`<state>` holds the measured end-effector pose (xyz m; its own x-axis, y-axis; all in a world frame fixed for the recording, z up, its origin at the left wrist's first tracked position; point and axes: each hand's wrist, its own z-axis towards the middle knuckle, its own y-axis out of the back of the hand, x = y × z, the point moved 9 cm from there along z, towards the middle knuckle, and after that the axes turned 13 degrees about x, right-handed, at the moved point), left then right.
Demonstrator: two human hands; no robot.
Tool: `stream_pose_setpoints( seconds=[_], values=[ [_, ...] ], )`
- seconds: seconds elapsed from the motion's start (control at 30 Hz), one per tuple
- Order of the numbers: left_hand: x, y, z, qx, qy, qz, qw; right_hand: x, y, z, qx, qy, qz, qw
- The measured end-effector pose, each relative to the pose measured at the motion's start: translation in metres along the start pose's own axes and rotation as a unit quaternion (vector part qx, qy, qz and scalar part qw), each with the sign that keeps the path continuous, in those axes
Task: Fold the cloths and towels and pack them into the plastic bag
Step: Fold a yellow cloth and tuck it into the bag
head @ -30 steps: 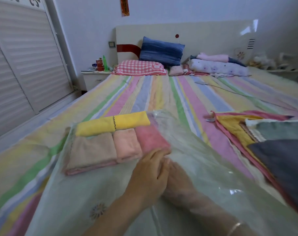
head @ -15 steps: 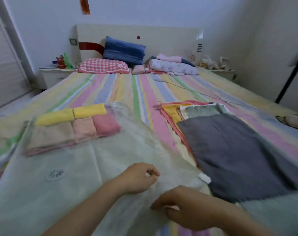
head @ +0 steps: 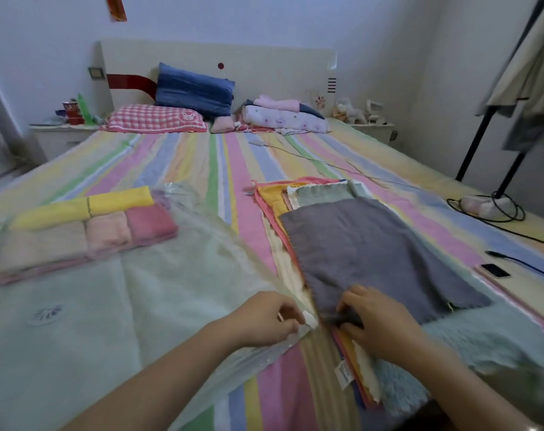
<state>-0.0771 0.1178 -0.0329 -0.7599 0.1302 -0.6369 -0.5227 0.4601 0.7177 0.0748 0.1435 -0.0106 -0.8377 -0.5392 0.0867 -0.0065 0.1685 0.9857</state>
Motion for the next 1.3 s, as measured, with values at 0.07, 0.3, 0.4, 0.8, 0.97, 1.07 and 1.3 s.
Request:
stream_pose_setpoints(
  seconds=[0.07, 0.3, 0.4, 0.8, 0.97, 1.07, 1.3],
  values=[
    [-0.010, 0.001, 0.007, -0.032, -0.016, 0.014, 0.999, -0.017, 0.009, 0.001, -0.060, -0.031, 0.073, 0.995],
    [-0.042, 0.025, 0.027, -0.147, -0.085, -0.047, 0.984, -0.036, 0.043, -0.005, -0.232, -0.028, 0.192, 0.953],
    [-0.044, 0.021, 0.045, -0.089, -0.103, -0.195, 0.971, -0.022, 0.050, -0.007, -0.241, -0.003, 0.164, 0.957],
    [-0.024, 0.101, 0.004, -0.232, -0.131, -0.151, 0.952, -0.067, 0.029, -0.016, -0.232, -0.132, 0.067, 0.961],
    [-0.015, 0.164, -0.050, -0.332, -0.174, -0.205, 0.904, -0.059, 0.059, -0.018, -0.295, -0.068, 0.267, 0.915],
    [-0.005, 0.181, -0.087, -0.368, -0.164, -0.220, 0.889, -0.029, 0.084, -0.015, -0.284, 0.031, 0.379, 0.880],
    [0.065, 0.116, -0.132, -0.241, 0.021, -0.276, 0.930, 0.043, 0.094, -0.013, 0.058, 0.067, 0.269, 0.959]
  ],
)
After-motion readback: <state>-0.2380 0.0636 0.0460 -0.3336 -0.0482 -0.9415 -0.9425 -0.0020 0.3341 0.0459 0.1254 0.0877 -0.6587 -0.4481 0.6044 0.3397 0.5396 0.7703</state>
